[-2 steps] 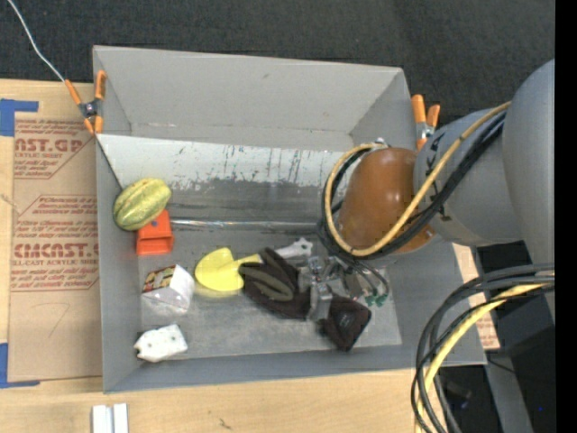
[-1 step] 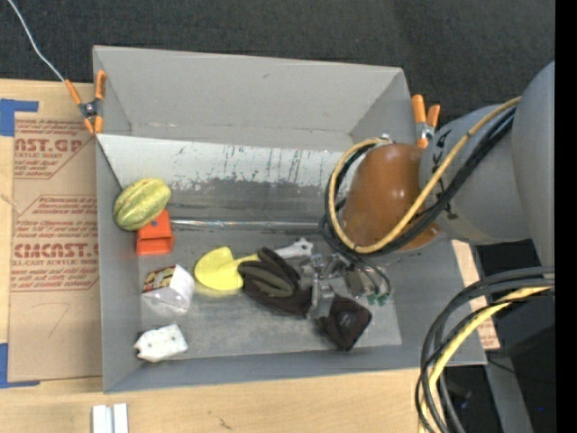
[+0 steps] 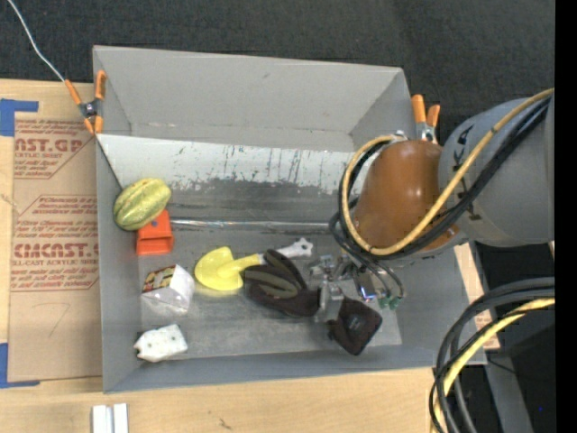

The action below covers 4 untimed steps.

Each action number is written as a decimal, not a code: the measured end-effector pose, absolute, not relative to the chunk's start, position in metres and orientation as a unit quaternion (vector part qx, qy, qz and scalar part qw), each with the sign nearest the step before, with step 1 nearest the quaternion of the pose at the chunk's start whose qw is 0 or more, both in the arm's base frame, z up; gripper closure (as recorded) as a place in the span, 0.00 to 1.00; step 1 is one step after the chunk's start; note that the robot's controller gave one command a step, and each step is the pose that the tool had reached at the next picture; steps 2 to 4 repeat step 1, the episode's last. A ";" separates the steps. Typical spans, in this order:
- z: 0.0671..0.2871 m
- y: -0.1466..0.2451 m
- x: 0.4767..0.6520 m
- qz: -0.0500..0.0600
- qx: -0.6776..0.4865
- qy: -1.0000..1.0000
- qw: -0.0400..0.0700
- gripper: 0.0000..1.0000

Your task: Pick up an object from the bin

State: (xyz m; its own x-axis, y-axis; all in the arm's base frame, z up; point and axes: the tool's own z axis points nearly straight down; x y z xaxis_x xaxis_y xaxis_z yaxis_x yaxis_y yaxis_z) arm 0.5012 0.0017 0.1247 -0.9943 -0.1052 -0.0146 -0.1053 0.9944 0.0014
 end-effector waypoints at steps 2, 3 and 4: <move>0.203 0.002 0.502 0.001 -0.051 0.999 0.005 1.00; 0.203 0.002 0.502 0.001 -0.051 0.999 0.005 1.00; 0.203 0.002 0.502 0.001 -0.051 0.999 0.005 1.00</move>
Offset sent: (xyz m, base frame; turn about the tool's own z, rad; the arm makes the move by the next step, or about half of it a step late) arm -0.0120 -0.0110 -0.0250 0.0645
